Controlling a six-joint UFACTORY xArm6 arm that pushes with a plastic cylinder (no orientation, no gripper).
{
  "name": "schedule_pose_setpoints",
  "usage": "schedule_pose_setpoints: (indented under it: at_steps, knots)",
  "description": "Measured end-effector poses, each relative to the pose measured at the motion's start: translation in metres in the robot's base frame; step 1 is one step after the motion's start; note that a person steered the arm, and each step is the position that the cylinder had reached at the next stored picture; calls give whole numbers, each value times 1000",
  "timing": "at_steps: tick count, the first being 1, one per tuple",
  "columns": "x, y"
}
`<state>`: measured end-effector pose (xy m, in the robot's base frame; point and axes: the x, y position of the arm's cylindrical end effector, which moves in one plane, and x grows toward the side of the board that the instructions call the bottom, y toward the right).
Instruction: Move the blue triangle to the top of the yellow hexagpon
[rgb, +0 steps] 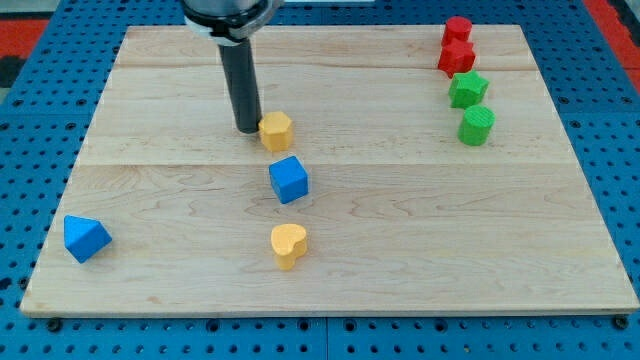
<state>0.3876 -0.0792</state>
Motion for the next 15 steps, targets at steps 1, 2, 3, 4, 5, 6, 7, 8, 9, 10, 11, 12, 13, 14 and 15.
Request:
schedule_pose_setpoints:
  at_steps: [1, 2, 3, 4, 5, 6, 7, 8, 9, 10, 11, 12, 13, 14, 15]
  knots:
    - [2, 6]
    - [2, 14]
    - [0, -28]
    - [-4, -120]
    - [18, -192]
    - [96, -195]
    - [160, -212]
    - [185, -214]
    - [193, -182]
    - [158, -166]
    - [115, -140]
    - [85, -96]
    - [63, -49]
    - [30, -37]
    - [-4, -37]
